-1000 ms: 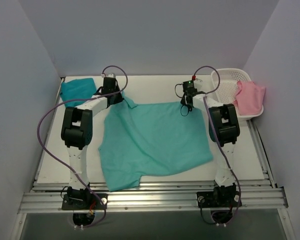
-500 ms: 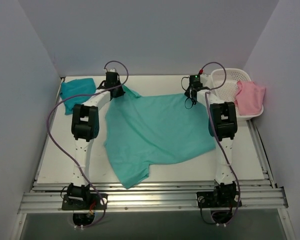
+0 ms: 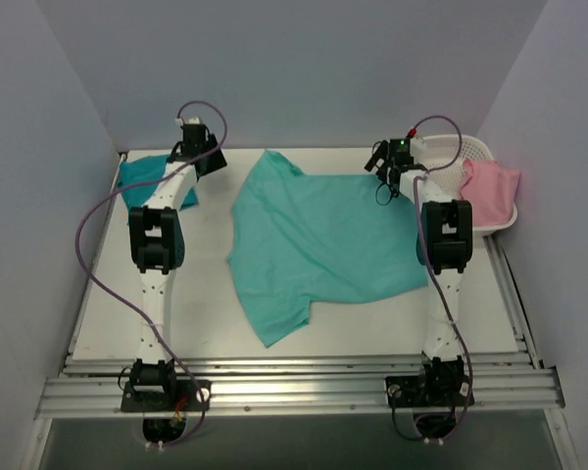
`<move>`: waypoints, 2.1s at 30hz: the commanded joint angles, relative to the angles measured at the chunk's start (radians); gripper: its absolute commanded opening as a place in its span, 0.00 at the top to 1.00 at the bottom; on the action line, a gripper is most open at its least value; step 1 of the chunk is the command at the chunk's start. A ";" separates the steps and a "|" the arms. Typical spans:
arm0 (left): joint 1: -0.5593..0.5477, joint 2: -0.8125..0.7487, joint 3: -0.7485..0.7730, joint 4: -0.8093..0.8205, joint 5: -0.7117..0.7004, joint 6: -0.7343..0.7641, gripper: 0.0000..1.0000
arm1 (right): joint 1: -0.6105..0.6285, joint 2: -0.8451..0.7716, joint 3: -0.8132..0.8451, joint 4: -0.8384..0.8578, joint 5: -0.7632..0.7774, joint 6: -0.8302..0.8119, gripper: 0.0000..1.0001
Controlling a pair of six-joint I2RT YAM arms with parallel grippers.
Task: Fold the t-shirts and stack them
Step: Flatten the tshirt out
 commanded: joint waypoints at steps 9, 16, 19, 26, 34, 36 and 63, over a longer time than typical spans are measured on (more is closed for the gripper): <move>-0.142 -0.626 -0.353 0.110 -0.042 0.047 0.24 | 0.125 -0.518 -0.286 -0.085 0.079 -0.104 0.00; -0.277 -0.729 -0.772 0.301 -0.040 -0.002 0.26 | 0.208 -0.710 -0.644 0.006 0.084 -0.057 0.01; -0.280 -0.599 -0.774 0.381 0.010 -0.010 0.30 | 0.212 -0.704 -0.671 0.011 0.038 -0.051 0.12; -0.274 -0.334 -0.479 0.232 0.119 -0.041 0.43 | 0.261 -0.643 -0.635 0.011 -0.014 -0.058 0.54; -0.269 -0.290 -0.513 0.193 0.006 -0.012 0.48 | 0.312 -0.643 -0.716 0.022 0.047 -0.009 0.75; -0.257 -0.279 -0.503 0.168 -0.057 0.007 0.48 | 0.349 -0.684 -0.773 0.033 0.079 0.009 0.71; -0.297 -0.556 -0.655 0.211 0.031 -0.048 0.48 | 0.547 -1.539 -1.142 -0.500 0.400 0.324 0.01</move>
